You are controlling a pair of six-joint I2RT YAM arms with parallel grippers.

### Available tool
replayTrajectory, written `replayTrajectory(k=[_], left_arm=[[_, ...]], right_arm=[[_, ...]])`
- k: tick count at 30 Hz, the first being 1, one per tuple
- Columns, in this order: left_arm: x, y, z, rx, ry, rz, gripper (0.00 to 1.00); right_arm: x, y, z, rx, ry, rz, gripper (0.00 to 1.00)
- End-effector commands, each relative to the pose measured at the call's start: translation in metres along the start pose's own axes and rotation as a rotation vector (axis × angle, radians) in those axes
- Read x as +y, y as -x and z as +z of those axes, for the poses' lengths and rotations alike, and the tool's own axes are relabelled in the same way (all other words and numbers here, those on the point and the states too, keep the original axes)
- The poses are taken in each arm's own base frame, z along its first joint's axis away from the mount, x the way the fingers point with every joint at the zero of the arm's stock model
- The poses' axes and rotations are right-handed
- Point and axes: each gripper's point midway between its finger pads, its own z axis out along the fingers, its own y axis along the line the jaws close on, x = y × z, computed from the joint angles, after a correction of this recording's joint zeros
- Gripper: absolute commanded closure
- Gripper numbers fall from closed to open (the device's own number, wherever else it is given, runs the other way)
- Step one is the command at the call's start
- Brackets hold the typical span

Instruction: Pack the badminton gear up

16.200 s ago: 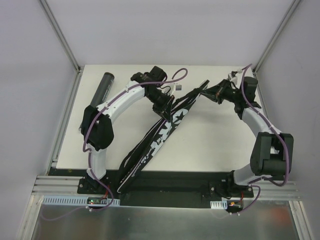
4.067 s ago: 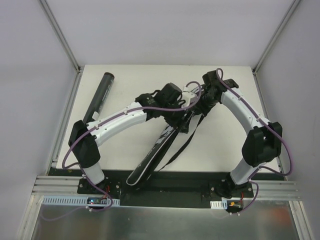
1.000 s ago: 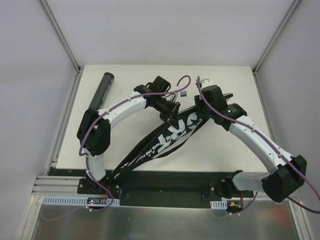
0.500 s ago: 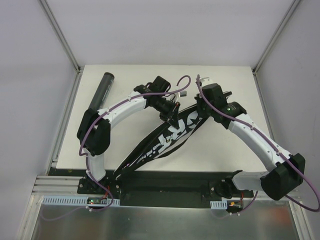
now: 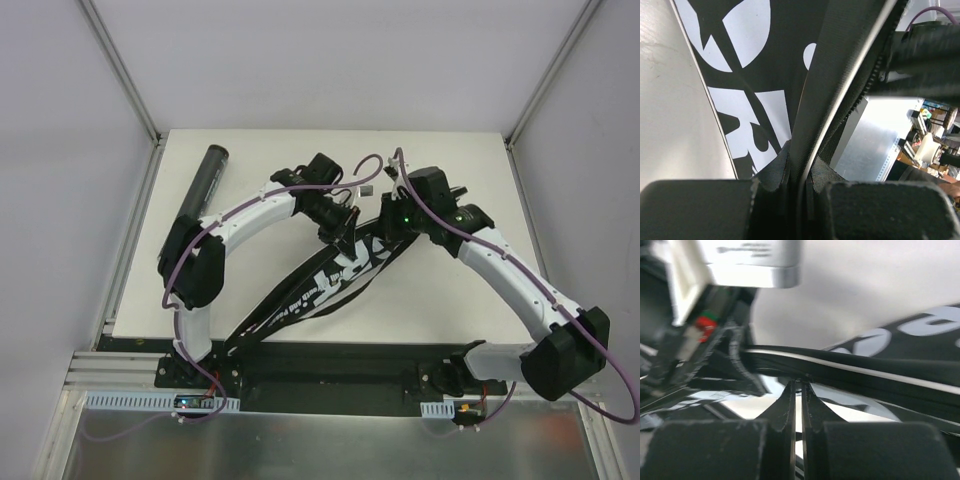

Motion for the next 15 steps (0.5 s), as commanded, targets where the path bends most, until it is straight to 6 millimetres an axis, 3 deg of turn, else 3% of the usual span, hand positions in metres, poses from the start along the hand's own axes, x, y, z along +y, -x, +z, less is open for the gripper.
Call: replayTrajectory(k=[1,3,7,14,15], left_arm=[[-0.018,0.008,0.004,0.012,-0.060,0.031,1.00],[-0.018,0.009,0.004,0.012,-0.059,0.035,1.00],[-0.017,0.008,0.002,0.004,-0.037,0.043,1.00],[-0.010,0.007,0.000,-0.010,0.016,0.039,0.99],[-0.008,0.008,-0.002,-0.019,0.034,0.039,0.90]], right_arm=[[0.066,0.010,-0.010,-0.042,0.331,0.152,1.00],[0.074,0.013,-0.012,-0.060,0.380,0.191,0.99],[0.068,0.019,-0.015,-0.091,0.411,0.310,1.00],[0.057,0.028,-0.021,-0.103,0.401,0.371,1.00],[0.055,0.028,-0.019,-0.103,0.391,0.382,1.00]])
